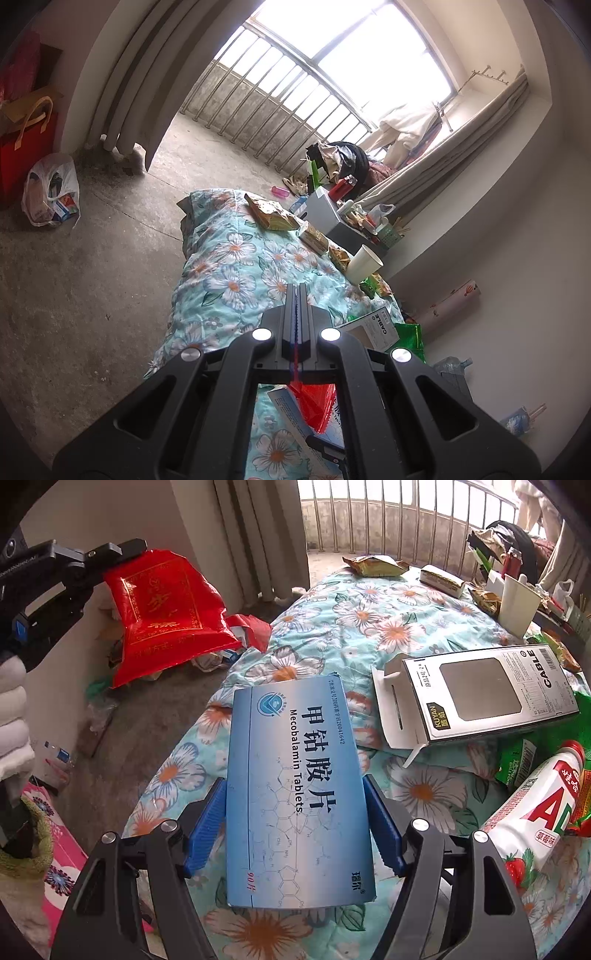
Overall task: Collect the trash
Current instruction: 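Grasp the blue Mecobalamin tablets box with the right gripper while the left gripper holds the red packet, then carry the red packet and tablets box to the wastebasket and release both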
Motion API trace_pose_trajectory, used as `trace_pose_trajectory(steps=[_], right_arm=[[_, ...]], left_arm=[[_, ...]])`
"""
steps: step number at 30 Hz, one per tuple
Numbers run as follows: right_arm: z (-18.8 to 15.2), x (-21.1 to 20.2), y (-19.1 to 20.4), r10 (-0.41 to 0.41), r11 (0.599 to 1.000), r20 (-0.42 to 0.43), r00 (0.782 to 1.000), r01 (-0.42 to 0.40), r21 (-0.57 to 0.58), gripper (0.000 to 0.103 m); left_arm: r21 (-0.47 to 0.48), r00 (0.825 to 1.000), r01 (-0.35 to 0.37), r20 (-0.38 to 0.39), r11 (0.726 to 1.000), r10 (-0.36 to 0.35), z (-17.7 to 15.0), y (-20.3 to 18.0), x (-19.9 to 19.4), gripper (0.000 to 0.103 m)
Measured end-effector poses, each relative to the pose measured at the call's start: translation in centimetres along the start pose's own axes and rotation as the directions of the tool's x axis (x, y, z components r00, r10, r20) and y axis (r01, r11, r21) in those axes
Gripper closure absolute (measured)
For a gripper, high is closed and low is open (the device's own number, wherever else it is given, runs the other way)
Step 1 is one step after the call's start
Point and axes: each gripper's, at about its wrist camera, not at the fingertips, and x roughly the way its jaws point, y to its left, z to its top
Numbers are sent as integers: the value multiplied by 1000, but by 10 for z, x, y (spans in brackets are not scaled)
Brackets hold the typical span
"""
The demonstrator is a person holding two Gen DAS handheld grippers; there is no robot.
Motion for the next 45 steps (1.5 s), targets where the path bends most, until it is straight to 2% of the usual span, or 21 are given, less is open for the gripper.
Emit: trace_pose_trajectory(steps=[7, 14, 20, 25, 29, 34, 45], right_arm=[[-3, -43, -12, 86, 994, 98, 991, -92, 55, 33], [-14, -99, -37, 116, 982, 229, 967, -146, 121, 33], [-34, -150, -74, 63, 966, 348, 936, -144, 213, 33], [-60, -190, -115, -13, 937, 429, 903, -139, 321, 33], [-86, -216, -147, -82, 903, 480, 873, -139, 407, 33], [-121, -243, -188, -166, 850, 517, 840, -144, 507, 33], [-188, -281, -257, -318, 733, 535, 783, -154, 662, 33]], left_arm=[[37, 998, 13, 60, 999, -16, 13, -20, -18, 103], [75, 995, 42, 89, 996, -49, 19, -48, -26, 103], [112, 994, 101, 40, 989, -106, 9, -83, -8, 103], [171, 983, 182, -30, 968, -179, -5, -129, 18, 103], [224, 967, 251, -95, 942, -235, -18, -175, 44, 103], [275, 939, 330, -192, 903, -284, -44, -227, 77, 103], [332, 857, 476, -384, 814, -344, -111, -328, 140, 103]])
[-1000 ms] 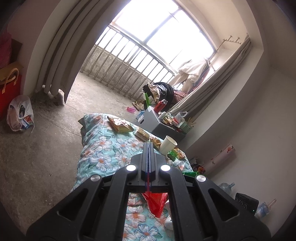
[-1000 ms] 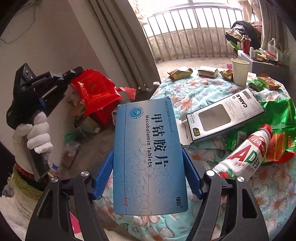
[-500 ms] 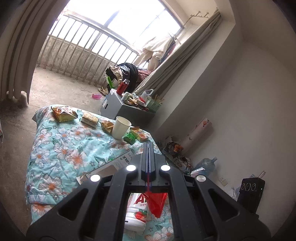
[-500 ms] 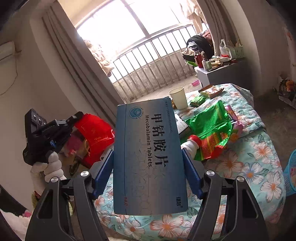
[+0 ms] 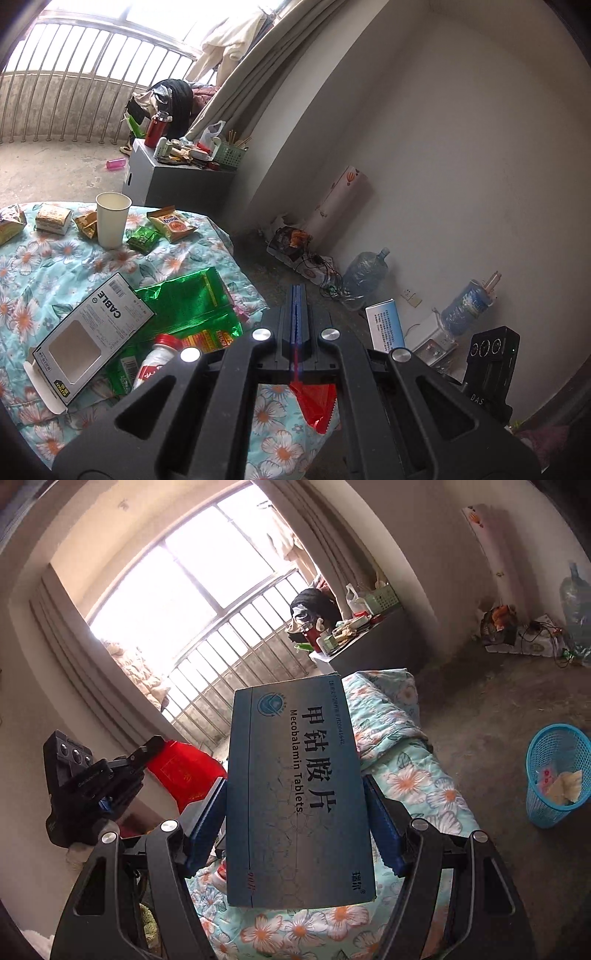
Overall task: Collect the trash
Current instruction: 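Carry the red packet and tablets box to the wastebasket and release both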
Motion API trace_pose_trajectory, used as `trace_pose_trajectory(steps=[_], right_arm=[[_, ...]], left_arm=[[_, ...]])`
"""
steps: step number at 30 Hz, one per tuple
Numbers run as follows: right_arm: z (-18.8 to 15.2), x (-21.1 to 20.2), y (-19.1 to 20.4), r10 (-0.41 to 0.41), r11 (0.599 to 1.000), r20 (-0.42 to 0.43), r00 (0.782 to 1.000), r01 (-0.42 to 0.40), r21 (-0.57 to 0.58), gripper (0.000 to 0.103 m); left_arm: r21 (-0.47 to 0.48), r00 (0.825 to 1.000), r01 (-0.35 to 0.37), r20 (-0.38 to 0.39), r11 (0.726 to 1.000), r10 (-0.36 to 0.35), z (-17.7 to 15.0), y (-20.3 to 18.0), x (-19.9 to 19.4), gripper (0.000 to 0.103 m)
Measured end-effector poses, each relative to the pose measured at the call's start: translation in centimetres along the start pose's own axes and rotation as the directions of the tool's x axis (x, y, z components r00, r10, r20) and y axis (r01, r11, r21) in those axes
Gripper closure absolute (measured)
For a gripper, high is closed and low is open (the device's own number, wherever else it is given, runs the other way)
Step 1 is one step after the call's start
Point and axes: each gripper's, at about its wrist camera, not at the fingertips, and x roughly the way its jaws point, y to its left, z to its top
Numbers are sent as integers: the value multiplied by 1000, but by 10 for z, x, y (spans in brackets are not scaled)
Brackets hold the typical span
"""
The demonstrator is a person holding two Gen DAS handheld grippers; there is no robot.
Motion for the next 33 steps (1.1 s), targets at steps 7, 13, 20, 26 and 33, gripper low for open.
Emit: trace_pose_trajectory(steps=[7, 13, 20, 26, 33], right_arm=[[13, -30, -64, -103, 989, 84, 991, 93, 117, 33], [20, -71, -150, -268, 937, 147, 952, 221, 271, 33], [16, -77, -265, -443, 813, 83, 893, 361, 458, 33], [14, -41, -356, -447, 726, -1, 895, 363, 584, 33], [29, 6, -458, -437, 653, -65, 897, 366, 664, 26]], left_arm=[[71, 991, 103, -92, 992, -96, 6, -50, 78, 103], [118, 960, 204, -219, 972, -175, 1, -105, 159, 103], [147, 886, 270, -424, 952, -187, -34, -154, 280, 103], [185, 828, 256, -549, 949, -117, -76, -176, 388, 103], [228, 807, 222, -588, 948, -47, -112, -191, 491, 92]])
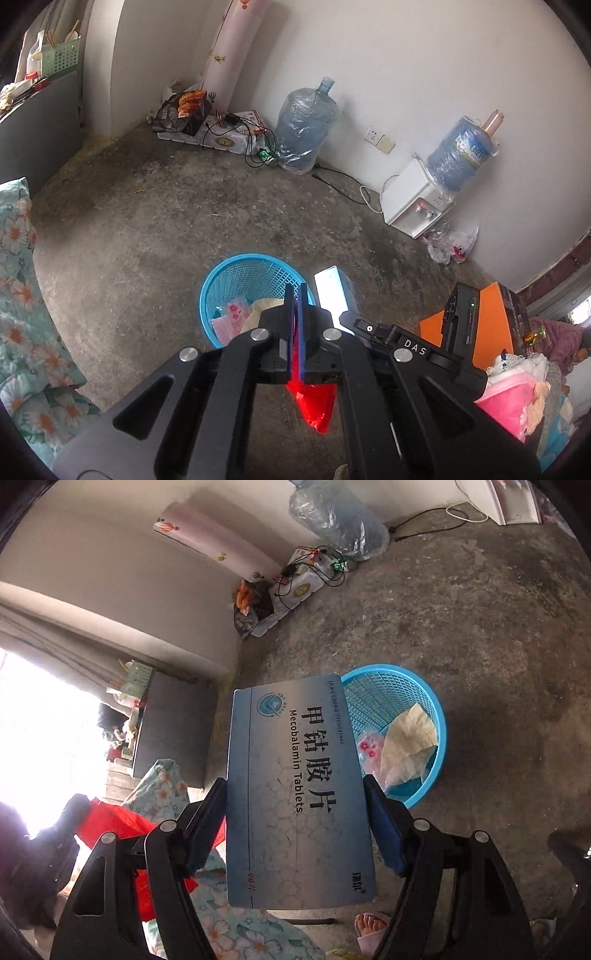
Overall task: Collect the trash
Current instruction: 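Carry the red packet and tablets box to the wastebasket and release both, then move both open grippers back over the bed toward the white CABLE box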
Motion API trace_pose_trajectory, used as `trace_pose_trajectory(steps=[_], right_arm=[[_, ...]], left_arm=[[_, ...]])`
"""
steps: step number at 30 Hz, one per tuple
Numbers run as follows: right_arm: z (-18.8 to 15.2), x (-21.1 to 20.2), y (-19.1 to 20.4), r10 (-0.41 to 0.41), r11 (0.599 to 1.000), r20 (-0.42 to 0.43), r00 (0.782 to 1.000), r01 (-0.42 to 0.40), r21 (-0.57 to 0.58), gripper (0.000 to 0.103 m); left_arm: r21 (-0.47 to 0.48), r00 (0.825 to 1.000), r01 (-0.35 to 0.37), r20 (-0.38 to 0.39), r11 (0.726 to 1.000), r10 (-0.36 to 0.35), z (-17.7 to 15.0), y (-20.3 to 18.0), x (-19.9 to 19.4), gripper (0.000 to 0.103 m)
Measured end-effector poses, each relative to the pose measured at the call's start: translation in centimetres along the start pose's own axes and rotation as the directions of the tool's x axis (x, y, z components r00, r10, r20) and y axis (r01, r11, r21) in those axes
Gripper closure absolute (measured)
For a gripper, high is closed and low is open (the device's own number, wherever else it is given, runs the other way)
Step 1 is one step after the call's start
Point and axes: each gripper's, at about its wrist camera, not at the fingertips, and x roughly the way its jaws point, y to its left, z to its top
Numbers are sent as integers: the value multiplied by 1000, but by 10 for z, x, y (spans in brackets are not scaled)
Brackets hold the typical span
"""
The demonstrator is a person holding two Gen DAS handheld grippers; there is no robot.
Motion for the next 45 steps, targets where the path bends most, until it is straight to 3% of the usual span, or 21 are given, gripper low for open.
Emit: trace_pose_trajectory(steps=[1, 2, 3, 6, 10, 13, 18, 23, 26, 29, 32, 38, 43, 45], right_arm=[[6, 15, -8, -10, 1000, -5, 1000, 10, 9, 16], [10, 28, -17, -36, 999, -12, 999, 36, 21, 16], [14, 42, -27, -61, 998, -31, 998, 62, 29, 16], [7, 72, -56, -137, 987, -98, 986, 144, 70, 16], [-19, 64, -76, -78, 987, -83, 994, 88, 131, 16], [-32, 46, -73, -50, 989, -36, 998, 55, 138, 16], [-52, -8, -26, 2, 1000, 91, 996, -5, 29, 16], [-89, -74, 52, 56, 977, 196, 979, -13, -212, 16], [-120, -109, 99, 73, 928, 251, 965, 27, -372, 16], [-156, -142, 140, 107, 857, 309, 945, 69, -510, 7], [-193, -166, 173, 141, 787, 352, 925, 111, -607, 6], [-255, -194, 226, 222, 694, 301, 927, 66, -717, 6], [-309, -206, 263, 268, 582, 228, 936, 32, -813, 6], [-324, -212, 270, 279, 556, 216, 936, 26, -831, 6]], left_arm=[[-6, 1000, -16, -12, 1000, 16, 2, 2, 15, 81], [-13, 999, -45, -25, 999, 45, 4, 5, 29, 53], [-21, 997, -78, -32, 997, 77, 3, 8, 40, 46], [-59, 993, -106, -61, 993, 102, -1, 18, 55, 46], [-69, 994, -88, -68, 994, 83, -10, 23, 44, 46], [-44, 996, -80, -28, 996, 79, -14, 19, 18, 43], [-24, 996, -34, 79, 999, 35, -27, 9, -63, 34], [-38, 973, -53, 221, 998, 60, -67, 11, -169, 24], [-73, 943, -80, 318, 994, 100, -95, 19, -234, 19], [-123, 903, -123, 398, 985, 162, -129, 31, -290, 13], [-174, 859, -182, 451, 968, 243, -166, 41, -336, 11], [-313, 781, -219, 512, 924, 358, -236, 72, -416, 10], [-423, 710, -220, 548, 879, 441, -291, 96, -467, 10], [-453, 683, -224, 559, 863, 471, -305, 105, -483, 10]])
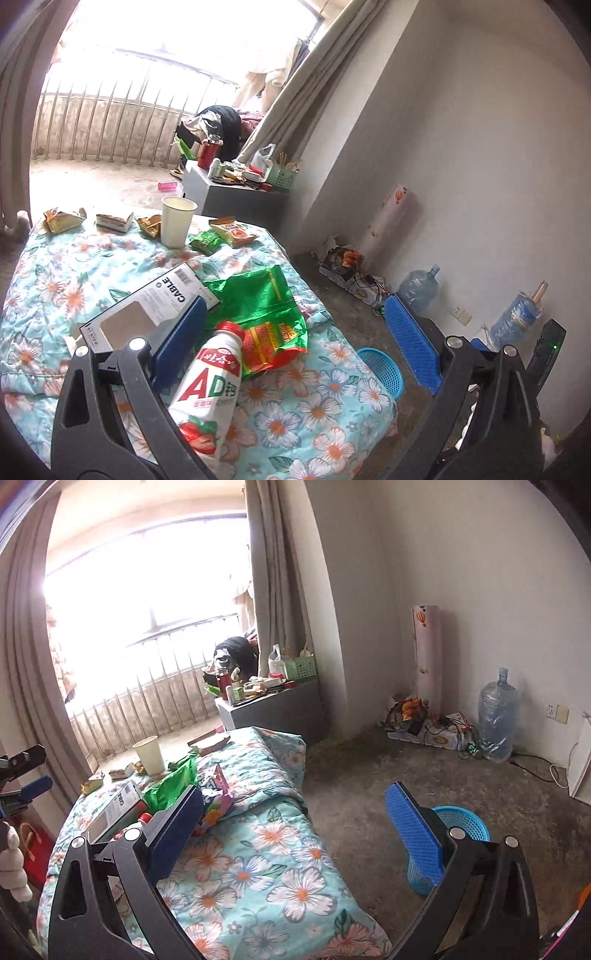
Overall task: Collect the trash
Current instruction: 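Move both open grippers back over the bed toward the white CABLE box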
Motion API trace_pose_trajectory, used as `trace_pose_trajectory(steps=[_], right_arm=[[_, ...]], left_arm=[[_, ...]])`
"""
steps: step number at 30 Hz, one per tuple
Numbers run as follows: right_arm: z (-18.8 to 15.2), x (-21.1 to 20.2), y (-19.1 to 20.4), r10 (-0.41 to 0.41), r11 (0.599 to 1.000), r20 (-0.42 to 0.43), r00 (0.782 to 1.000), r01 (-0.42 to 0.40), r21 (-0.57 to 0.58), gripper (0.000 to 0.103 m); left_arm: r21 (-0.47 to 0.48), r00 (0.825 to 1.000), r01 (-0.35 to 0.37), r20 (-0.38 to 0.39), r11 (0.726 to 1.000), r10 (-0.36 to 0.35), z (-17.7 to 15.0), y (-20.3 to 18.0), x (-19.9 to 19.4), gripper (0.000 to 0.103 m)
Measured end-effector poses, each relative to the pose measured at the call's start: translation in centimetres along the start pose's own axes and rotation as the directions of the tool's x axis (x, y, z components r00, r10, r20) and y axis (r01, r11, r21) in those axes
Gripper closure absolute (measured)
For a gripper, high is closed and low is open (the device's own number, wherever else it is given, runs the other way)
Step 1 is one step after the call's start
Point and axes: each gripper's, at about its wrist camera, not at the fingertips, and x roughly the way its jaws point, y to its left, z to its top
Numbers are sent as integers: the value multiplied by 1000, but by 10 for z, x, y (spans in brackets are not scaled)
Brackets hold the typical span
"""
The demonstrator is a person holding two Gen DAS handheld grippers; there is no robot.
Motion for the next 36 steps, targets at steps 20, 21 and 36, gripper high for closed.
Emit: trace_pose_trajectory(steps=[20, 21, 36], right_arm=[[-17, 44, 32, 346, 926, -242, 906, -288, 245, 6], [-19, 49, 35, 355, 923, -260, 898, -294, 248, 6], [-28, 142, 39, 447, 870, -457, 769, -255, 422, 14]], left_arm=[[-63, 983, -183, 12, 981, 184, -2, 95, -47, 10], [-56, 982, -187, 9, 981, 188, 0, 95, -46, 10], [-33, 970, -234, -83, 972, 231, 0, 116, -11, 10]])
